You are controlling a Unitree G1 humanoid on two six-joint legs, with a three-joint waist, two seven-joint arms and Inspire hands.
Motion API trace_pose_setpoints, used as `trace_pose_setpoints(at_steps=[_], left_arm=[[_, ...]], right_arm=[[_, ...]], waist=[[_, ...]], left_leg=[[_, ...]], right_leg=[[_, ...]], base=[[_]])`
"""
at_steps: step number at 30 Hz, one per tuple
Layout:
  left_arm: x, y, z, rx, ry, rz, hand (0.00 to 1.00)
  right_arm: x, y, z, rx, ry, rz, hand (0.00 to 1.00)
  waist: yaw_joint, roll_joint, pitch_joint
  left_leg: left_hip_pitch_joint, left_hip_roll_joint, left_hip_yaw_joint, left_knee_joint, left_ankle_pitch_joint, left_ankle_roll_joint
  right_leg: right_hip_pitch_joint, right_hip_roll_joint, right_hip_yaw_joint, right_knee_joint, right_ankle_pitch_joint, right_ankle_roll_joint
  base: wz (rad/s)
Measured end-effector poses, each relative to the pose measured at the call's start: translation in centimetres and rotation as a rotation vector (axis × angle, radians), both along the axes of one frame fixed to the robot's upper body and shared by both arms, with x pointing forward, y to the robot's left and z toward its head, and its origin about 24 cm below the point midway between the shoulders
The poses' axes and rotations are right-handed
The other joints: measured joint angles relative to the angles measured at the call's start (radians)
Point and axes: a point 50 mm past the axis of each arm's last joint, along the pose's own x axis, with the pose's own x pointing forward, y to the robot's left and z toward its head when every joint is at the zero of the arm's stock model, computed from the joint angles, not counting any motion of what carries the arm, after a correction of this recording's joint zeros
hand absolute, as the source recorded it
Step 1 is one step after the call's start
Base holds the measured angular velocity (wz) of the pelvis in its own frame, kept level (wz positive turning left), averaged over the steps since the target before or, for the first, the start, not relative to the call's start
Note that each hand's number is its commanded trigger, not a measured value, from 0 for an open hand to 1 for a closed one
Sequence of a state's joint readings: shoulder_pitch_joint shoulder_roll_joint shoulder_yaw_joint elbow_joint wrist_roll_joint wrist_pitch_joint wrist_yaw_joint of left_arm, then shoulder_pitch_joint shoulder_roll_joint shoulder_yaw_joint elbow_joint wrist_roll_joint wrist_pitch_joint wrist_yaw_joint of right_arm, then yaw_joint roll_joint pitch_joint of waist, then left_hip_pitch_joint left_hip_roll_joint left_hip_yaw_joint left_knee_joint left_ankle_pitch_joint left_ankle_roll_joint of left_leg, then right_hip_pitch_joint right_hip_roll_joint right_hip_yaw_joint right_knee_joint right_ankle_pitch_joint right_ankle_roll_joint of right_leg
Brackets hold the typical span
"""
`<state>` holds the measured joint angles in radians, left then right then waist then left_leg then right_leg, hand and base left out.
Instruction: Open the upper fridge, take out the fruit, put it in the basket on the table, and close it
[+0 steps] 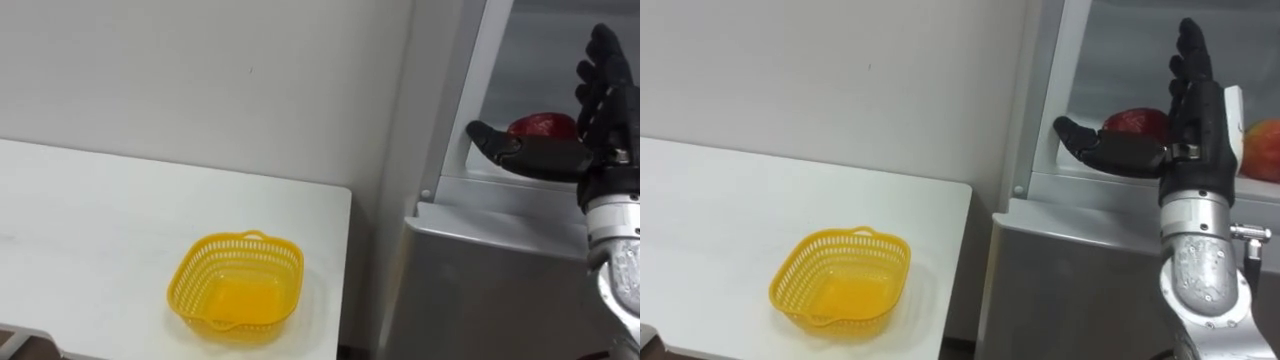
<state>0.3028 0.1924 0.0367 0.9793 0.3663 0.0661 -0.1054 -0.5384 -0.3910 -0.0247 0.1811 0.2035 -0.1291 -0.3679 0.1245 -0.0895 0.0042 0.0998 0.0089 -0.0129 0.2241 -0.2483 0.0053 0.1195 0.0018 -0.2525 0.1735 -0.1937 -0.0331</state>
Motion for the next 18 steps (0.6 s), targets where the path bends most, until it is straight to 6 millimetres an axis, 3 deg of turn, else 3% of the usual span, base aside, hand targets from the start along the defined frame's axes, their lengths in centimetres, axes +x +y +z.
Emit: trace_pose_setpoints(at_steps=[10, 18], left_arm=[[0.0, -0.1, 0.0, -0.014, 0.005, -0.001, 0.00], [0.0, -0.1, 0.0, -0.015, 0.005, -0.003, 0.00]], right_arm=[[0.0, 0.0, 0.2, 0.003, -0.010, -0.013, 0.00], [0.2, 0.2, 1.7, 0.020, -0.065, -0.041, 0.00]], waist=[[-0.009, -0.004, -0.0016], [-0.013, -0.009, -0.0036]], left_leg=[[0.000, 0.000, 0.003, 0.000, 0.000, 0.000], [0.000, 0.000, 0.003, 0.000, 0.000, 0.000]], right_leg=[[0.000, 0.000, 0.002, 0.000, 0.000, 0.000], [0.001, 0.001, 0.002, -0.002, 0.000, 0.000]], base=[[0.00], [0.00]])
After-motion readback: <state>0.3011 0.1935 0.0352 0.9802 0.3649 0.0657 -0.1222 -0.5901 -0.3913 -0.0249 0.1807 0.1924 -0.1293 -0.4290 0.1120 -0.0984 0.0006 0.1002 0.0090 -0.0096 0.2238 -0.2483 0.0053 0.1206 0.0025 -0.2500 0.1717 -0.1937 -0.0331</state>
